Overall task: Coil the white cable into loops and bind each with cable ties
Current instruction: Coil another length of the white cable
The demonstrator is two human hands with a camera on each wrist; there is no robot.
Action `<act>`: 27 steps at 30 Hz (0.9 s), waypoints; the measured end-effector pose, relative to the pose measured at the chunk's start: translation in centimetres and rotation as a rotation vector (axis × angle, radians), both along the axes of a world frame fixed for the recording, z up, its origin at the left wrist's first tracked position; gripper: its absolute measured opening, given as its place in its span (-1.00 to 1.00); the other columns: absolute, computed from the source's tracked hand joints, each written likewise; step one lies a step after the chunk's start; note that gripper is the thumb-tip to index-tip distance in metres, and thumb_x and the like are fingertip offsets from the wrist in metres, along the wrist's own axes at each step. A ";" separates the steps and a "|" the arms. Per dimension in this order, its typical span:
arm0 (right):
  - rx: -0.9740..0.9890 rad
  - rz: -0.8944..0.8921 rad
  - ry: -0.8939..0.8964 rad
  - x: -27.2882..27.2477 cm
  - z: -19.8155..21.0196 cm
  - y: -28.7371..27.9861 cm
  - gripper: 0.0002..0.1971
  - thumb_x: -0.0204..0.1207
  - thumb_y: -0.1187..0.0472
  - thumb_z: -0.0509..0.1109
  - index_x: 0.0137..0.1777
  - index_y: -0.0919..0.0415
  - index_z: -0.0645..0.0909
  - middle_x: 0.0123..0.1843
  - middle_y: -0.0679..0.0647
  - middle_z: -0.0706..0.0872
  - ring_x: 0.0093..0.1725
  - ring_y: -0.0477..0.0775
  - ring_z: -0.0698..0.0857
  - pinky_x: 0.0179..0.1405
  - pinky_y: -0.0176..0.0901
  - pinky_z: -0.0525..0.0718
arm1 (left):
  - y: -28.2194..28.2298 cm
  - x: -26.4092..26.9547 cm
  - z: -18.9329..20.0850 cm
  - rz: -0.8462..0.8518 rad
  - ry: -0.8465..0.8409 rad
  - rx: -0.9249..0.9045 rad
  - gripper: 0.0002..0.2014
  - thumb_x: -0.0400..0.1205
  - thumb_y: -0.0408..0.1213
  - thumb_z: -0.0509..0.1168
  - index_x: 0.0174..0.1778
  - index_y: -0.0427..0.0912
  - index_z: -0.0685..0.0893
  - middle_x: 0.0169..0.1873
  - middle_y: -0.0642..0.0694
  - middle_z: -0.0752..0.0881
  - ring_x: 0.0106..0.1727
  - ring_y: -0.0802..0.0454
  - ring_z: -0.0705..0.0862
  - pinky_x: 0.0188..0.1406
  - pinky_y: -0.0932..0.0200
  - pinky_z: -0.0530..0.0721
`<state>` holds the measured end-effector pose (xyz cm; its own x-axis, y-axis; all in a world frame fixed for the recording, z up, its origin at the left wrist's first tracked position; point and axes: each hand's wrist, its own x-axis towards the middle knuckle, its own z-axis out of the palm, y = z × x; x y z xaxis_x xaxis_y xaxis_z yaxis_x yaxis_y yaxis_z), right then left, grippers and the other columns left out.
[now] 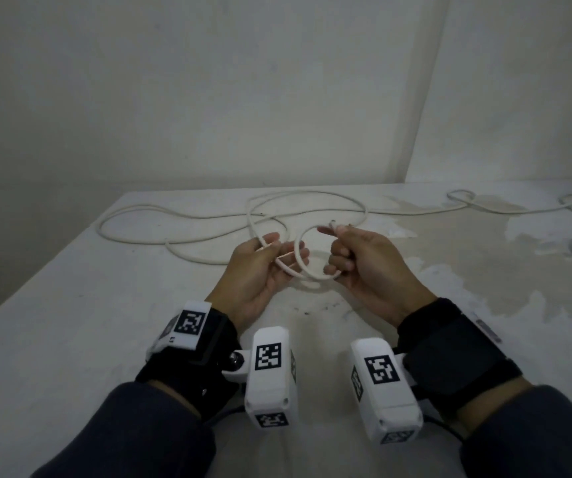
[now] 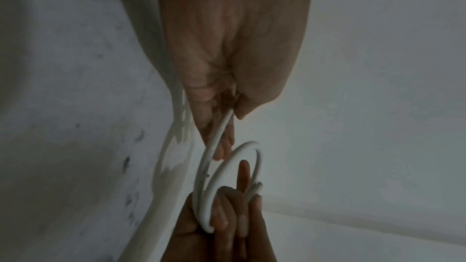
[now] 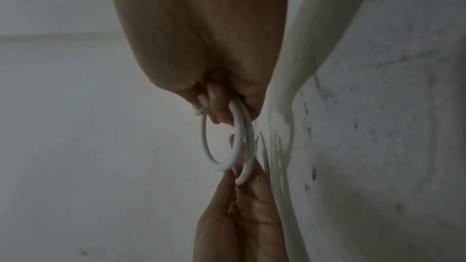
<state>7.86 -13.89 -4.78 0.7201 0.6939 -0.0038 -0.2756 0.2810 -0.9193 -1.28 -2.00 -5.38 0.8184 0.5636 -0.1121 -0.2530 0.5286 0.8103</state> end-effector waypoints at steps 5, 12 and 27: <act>-0.165 -0.007 -0.208 0.0 0.2 -0.4 -0.95 0.68 0.29 0.25 -0.03 0.24 0.49 -0.48 0.01 0.40 -0.55 -0.10 0.35 -0.57 -0.29 0.41 | -0.7 -0.3 0.3 -0.096 0.069 0.262 -0.73 0.77 -0.36 0.08 0.35 -0.31 0.52 -0.23 -0.21 0.79 -0.35 0.02 0.75 -0.32 0.17 0.76; -0.226 0.076 -0.390 -0.2 0.5 -1.1 -0.85 0.65 0.33 0.30 -0.17 0.21 0.48 -0.60 -0.10 0.48 -0.55 -0.10 0.38 -0.55 -0.27 0.40 | -1.7 0.0 0.4 -0.198 0.124 0.512 -0.71 0.78 -0.24 0.06 0.11 -0.28 0.67 -0.51 -0.01 0.42 -0.58 0.18 0.30 -0.50 0.27 0.49; -0.264 0.047 -0.693 0.0 0.6 -1.3 -0.56 0.58 0.25 0.42 0.42 0.01 0.43 -0.34 0.10 0.74 -0.42 -0.04 0.64 -0.28 -0.16 0.67 | -2.1 0.2 1.0 -0.004 0.223 0.931 -0.65 0.76 -0.15 0.11 -0.35 -0.11 0.56 -0.51 0.04 0.44 -0.56 0.20 0.39 -0.48 0.22 0.47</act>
